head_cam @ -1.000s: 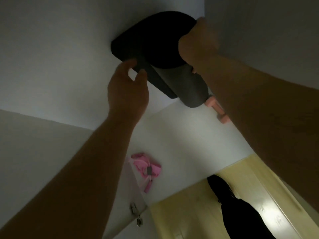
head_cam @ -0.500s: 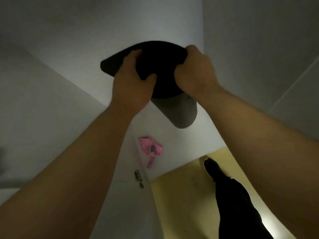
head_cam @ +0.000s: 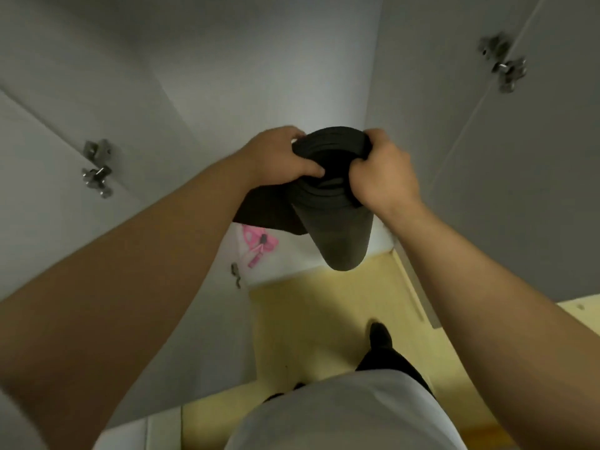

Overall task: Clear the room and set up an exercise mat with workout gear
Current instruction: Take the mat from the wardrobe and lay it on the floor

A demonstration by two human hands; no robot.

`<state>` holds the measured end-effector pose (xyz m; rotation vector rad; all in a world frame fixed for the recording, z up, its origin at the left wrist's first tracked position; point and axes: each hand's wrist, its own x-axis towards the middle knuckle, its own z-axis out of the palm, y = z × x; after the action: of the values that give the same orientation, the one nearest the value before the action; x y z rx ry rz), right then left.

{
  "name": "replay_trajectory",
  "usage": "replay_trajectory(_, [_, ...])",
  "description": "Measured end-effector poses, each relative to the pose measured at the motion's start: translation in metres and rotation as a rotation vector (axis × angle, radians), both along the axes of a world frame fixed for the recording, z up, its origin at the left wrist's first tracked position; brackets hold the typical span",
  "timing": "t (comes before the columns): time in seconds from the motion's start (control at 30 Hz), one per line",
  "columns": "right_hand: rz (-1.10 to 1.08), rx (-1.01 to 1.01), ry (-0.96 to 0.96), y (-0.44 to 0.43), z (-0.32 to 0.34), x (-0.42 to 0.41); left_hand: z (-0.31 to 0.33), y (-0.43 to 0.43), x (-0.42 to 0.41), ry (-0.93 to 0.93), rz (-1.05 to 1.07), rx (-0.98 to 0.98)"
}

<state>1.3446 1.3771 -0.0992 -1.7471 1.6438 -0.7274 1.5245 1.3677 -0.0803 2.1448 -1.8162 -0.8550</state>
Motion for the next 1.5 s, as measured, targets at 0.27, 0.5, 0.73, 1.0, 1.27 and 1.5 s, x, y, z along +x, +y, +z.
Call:
replay_trajectory(0.27, [0.003, 0.061, -0.044, 0.016, 0.027, -0.006, 0.001, 0.067, -0.015, 0.459, 0.317, 0.109])
replay_trajectory(0.5, [0.032, 0.098, -0.104, 0.011, 0.039, -0.031, -0.003, 0.120, -0.007, 0.419, 0.170, 0.087])
replay_trajectory(0.73, [0.047, 0.029, -0.047, 0.005, 0.045, -0.050, 0.036, 0.106, -0.012, 0.107, 0.355, 0.030])
replay_trajectory(1.0, [0.012, 0.033, -0.101, 0.003, 0.055, -0.049, 0.060, 0.115, -0.067, 0.382, 0.521, 0.058])
replay_trajectory(1.27, [0.024, 0.175, -0.244, 0.034, 0.047, -0.034, 0.051, 0.098, -0.096, 0.316, 0.725, -0.174])
replay_trajectory(1.5, [0.231, 0.413, -0.172, 0.057, 0.052, -0.046, 0.038, 0.099, -0.047, -0.026, 0.531, -0.128])
